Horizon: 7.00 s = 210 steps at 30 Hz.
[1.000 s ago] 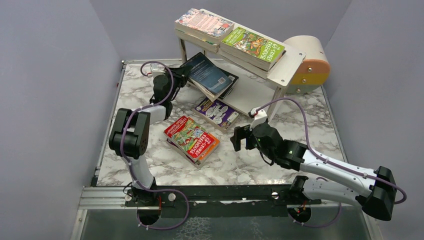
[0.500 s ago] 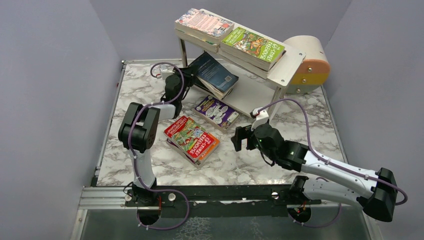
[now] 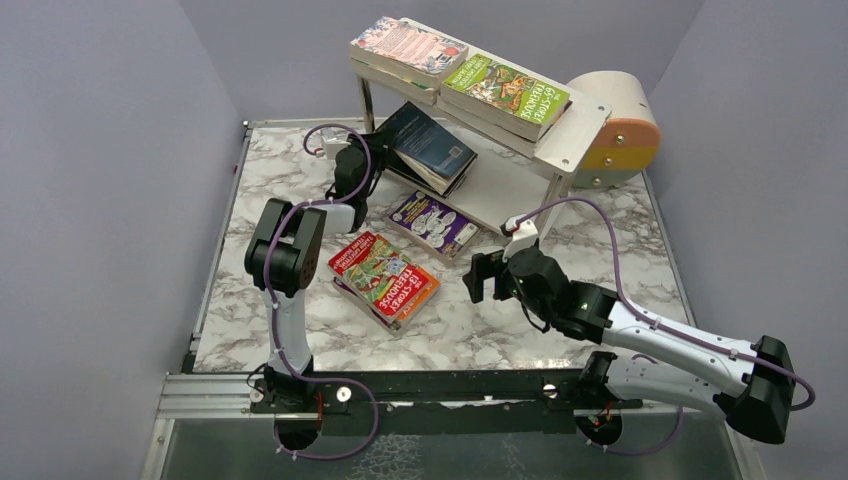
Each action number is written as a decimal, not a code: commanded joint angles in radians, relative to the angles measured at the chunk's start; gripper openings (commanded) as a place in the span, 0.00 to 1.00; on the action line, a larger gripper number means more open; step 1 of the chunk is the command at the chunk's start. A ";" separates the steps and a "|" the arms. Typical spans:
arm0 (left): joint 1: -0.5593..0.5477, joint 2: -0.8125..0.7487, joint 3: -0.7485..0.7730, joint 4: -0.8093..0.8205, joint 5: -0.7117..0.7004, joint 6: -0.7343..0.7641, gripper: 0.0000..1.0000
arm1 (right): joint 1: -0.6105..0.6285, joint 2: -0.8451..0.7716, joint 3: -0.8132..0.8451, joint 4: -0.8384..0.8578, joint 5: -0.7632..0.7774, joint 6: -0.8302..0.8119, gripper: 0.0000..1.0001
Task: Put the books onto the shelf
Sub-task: Place the book on the shelf, then adjust the book on the shelf, then pick up the book from the center of the board.
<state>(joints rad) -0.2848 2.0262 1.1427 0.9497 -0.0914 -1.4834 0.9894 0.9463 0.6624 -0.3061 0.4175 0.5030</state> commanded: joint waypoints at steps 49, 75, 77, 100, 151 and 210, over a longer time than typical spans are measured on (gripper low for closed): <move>0.059 -0.079 0.106 -0.213 0.051 -0.045 0.57 | 0.003 -0.019 -0.023 0.004 0.046 0.040 1.00; 0.165 -0.091 0.088 -0.485 0.228 0.031 0.57 | 0.003 -0.012 -0.037 0.030 0.025 0.043 1.00; 0.176 -0.095 0.075 -0.489 0.228 0.038 0.57 | 0.003 -0.009 -0.035 0.035 0.022 0.042 1.00; 0.164 -0.288 0.058 -0.698 0.464 0.343 0.62 | 0.003 0.054 0.013 0.050 0.042 0.030 1.00; -0.010 -0.060 0.316 -0.887 0.540 0.507 0.99 | 0.004 0.017 0.008 0.019 0.071 0.063 1.00; 0.501 -0.964 -0.632 -1.077 0.628 0.632 0.99 | 0.058 0.656 0.278 0.149 -0.268 -0.009 1.00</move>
<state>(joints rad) 0.1822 1.0950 0.5266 -0.1207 0.4717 -0.8688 1.0355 1.5829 0.9134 -0.1642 0.1635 0.4995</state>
